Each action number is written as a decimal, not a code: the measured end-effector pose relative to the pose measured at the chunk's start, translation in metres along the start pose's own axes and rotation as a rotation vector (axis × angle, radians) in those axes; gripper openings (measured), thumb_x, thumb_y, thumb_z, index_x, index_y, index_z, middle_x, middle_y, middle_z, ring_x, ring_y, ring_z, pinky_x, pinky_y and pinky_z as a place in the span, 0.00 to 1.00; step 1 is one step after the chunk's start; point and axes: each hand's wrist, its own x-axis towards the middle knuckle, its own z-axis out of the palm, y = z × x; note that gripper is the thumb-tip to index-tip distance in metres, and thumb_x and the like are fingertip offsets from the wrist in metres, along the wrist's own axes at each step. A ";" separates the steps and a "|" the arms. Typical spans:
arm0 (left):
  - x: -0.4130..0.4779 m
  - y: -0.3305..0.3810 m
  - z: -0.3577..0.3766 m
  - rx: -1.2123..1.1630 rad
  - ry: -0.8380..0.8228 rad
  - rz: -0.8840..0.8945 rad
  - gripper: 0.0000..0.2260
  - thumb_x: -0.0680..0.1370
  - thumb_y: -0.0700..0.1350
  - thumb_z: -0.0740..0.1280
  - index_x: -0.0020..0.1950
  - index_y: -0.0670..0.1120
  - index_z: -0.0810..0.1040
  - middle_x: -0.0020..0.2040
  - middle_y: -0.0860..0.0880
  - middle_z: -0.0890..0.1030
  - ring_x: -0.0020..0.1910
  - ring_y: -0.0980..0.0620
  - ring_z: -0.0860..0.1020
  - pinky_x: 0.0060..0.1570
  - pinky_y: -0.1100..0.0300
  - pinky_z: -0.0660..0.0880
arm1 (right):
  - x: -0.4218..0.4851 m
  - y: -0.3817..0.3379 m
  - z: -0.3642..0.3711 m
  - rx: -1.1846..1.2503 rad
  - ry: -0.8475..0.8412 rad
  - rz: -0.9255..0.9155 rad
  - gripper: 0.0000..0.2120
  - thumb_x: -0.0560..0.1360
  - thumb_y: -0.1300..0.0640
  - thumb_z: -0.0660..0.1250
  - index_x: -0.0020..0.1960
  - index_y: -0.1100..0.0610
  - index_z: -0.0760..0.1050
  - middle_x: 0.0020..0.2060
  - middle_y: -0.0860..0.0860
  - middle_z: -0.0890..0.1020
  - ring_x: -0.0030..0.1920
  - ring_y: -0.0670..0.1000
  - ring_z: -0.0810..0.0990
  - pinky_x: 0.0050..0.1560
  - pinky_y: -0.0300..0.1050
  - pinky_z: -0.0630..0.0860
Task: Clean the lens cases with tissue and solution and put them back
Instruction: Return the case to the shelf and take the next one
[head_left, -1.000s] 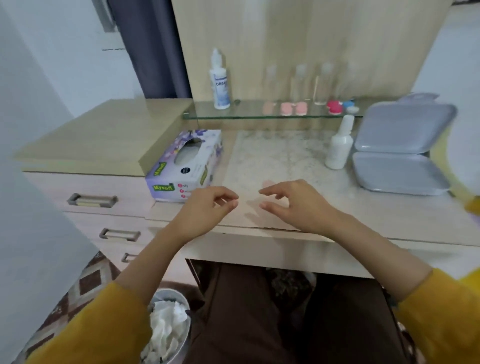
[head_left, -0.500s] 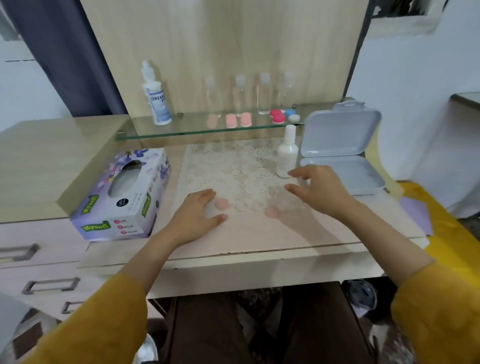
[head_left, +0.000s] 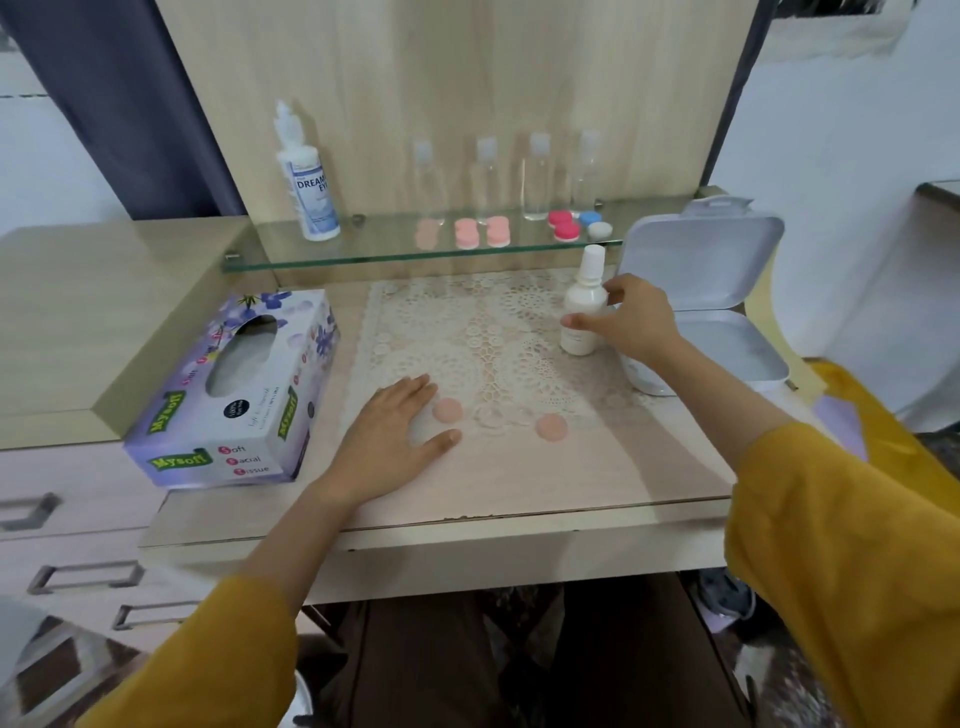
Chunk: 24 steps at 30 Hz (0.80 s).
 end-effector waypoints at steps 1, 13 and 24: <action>0.000 0.000 0.000 0.003 0.002 0.001 0.45 0.63 0.73 0.47 0.73 0.48 0.60 0.75 0.53 0.58 0.74 0.55 0.53 0.72 0.61 0.47 | 0.001 0.000 0.004 0.000 0.020 0.001 0.28 0.65 0.44 0.74 0.56 0.58 0.72 0.51 0.53 0.78 0.50 0.51 0.74 0.53 0.50 0.72; -0.003 0.003 -0.003 -0.035 -0.010 -0.006 0.44 0.64 0.72 0.49 0.73 0.48 0.60 0.75 0.54 0.58 0.74 0.56 0.53 0.71 0.61 0.46 | -0.027 -0.002 0.009 0.194 0.048 -0.122 0.19 0.65 0.52 0.75 0.52 0.58 0.76 0.45 0.50 0.78 0.44 0.49 0.75 0.46 0.42 0.72; 0.018 0.045 -0.033 -0.517 0.208 0.018 0.18 0.75 0.52 0.64 0.63 0.48 0.74 0.60 0.55 0.75 0.57 0.58 0.73 0.61 0.61 0.68 | -0.059 0.001 0.023 0.188 -0.034 -0.228 0.20 0.65 0.54 0.76 0.53 0.57 0.76 0.42 0.45 0.77 0.45 0.46 0.75 0.45 0.38 0.68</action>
